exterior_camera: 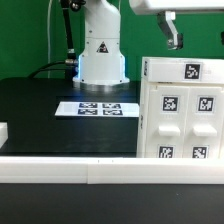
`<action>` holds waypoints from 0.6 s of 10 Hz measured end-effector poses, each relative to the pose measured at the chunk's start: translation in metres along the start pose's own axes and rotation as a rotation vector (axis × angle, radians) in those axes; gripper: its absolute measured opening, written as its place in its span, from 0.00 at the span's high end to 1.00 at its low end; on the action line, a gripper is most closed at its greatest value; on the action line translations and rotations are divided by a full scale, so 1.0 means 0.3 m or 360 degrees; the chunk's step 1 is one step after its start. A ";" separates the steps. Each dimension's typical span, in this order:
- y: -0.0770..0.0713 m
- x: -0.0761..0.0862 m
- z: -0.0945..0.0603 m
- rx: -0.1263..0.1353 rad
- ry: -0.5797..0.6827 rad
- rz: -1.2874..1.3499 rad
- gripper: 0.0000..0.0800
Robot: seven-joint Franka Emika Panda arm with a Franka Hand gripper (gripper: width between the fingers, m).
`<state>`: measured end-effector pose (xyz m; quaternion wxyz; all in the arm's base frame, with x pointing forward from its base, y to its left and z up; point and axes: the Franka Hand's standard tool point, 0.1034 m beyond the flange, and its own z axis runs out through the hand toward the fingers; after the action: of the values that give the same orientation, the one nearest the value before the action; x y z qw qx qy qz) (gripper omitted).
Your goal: Assemble cabinet
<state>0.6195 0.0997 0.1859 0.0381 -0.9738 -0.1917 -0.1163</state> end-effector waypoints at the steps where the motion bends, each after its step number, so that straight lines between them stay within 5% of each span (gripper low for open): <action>1: 0.004 -0.004 0.003 -0.0003 -0.0004 -0.0091 0.00; 6: 0.014 -0.014 0.015 -0.0050 -0.0055 -0.0791 0.00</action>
Offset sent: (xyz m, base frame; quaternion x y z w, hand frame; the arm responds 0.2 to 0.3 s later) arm 0.0024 0.0008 0.0006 0.0042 0.0082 -0.2483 0.9686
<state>0.6182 0.0947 0.1803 -0.0102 -0.8990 -0.4242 -0.1086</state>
